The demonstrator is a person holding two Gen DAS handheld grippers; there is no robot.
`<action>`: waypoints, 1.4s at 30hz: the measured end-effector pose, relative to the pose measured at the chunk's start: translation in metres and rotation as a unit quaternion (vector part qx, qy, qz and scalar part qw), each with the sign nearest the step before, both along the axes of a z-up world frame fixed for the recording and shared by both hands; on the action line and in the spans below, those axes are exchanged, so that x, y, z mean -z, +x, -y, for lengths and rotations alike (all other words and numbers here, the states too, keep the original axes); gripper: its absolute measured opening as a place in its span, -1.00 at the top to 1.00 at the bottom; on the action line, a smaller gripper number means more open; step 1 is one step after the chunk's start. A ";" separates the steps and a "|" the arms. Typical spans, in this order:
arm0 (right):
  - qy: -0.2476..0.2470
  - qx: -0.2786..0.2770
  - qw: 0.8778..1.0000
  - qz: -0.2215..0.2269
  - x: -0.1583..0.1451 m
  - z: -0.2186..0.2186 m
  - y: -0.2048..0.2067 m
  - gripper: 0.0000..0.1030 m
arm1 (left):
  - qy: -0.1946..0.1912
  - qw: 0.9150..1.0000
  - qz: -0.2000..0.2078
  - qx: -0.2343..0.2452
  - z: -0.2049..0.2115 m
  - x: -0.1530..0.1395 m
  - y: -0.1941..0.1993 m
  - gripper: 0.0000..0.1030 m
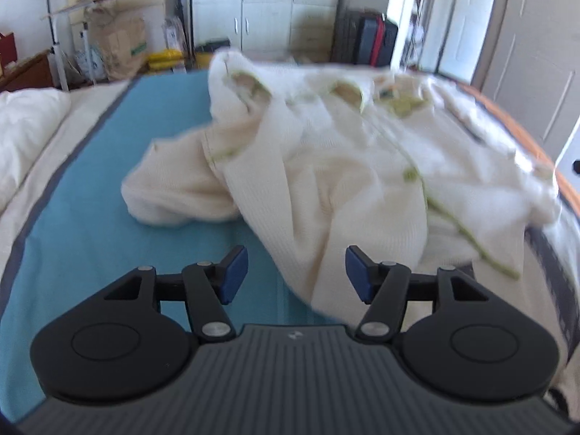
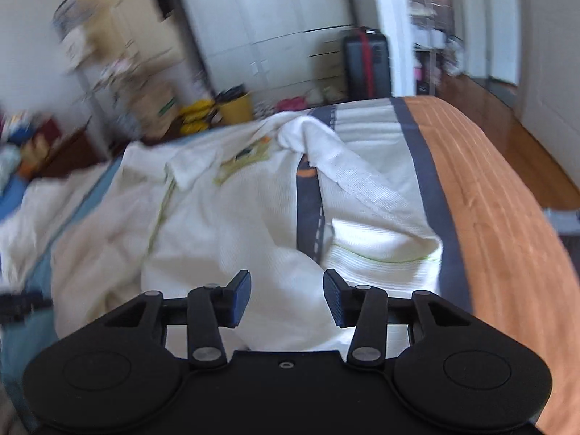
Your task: Fold clothes
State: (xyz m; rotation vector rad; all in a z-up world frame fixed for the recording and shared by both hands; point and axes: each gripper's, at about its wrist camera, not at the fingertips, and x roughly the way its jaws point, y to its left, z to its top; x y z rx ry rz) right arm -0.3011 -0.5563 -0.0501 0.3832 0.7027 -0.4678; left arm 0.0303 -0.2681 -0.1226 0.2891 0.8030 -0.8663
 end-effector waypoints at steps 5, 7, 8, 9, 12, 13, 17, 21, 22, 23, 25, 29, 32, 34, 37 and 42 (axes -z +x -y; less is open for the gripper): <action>0.008 -0.037 0.999 0.005 0.023 0.016 -0.012 -0.10 | 0.061 0.994 -0.027 0.087 0.031 0.023 -0.023 -0.37; 0.035 -0.025 0.999 0.002 0.038 0.028 -0.005 -0.10 | 0.085 0.992 -0.009 0.096 0.038 0.032 -0.034 -0.50; 0.044 -0.019 0.999 0.001 0.047 0.032 0.000 -0.10 | 0.091 0.992 0.002 0.090 0.041 0.038 -0.038 -0.53; 0.046 -0.010 0.999 -0.005 0.055 0.037 0.007 -0.11 | 0.087 0.993 0.010 0.082 0.042 0.039 -0.039 -0.61; 0.064 0.027 0.997 -0.031 0.079 0.047 0.030 -0.11 | 0.060 0.996 0.030 0.054 0.040 0.036 -0.038 -0.31; 0.061 0.032 0.997 -0.043 0.082 0.045 0.036 -0.14 | 0.051 0.997 0.036 0.045 0.040 0.035 -0.037 0.29; 0.074 0.013 0.995 -0.070 0.065 0.032 0.051 0.84 | 0.038 0.993 0.106 0.015 0.031 -0.003 -0.037 0.85; 0.168 -0.023 0.982 0.083 -0.004 0.029 0.018 0.83 | -0.073 0.988 0.135 -0.035 -0.007 -0.087 -0.037 0.89; 0.204 -0.023 0.969 0.137 -0.020 0.031 0.003 0.84 | -0.107 0.983 0.143 -0.040 -0.020 -0.106 -0.042 0.90; 0.236 -0.022 0.953 0.190 -0.035 0.032 -0.012 0.84 | -0.136 0.978 0.154 -0.042 -0.032 -0.122 -0.048 0.94; 0.213 0.000 0.959 0.189 -0.049 0.025 -0.027 0.85 | -0.175 0.972 0.151 -0.032 -0.049 -0.146 -0.056 0.94; 0.113 0.085 0.989 0.030 -0.023 0.016 -0.027 0.89 | -0.132 0.991 0.006 0.031 -0.035 -0.102 -0.056 0.93; 0.105 0.098 0.990 -0.019 0.004 0.007 -0.024 0.90 | -0.067 0.997 -0.002 0.023 -0.023 -0.062 -0.058 0.90; 0.122 0.082 0.989 -0.014 0.015 -0.002 -0.025 0.90 | -0.033 0.999 -0.007 0.014 -0.017 -0.040 -0.057 0.87; 0.110 0.032 0.993 -0.005 0.002 -0.028 -0.002 0.81 | -0.005 1.000 -0.005 -0.003 -0.014 -0.027 -0.054 0.62; 0.087 -0.056 0.995 0.006 -0.023 -0.070 0.042 0.67 | 0.052 0.997 0.049 -0.043 -0.001 -0.012 -0.042 -0.22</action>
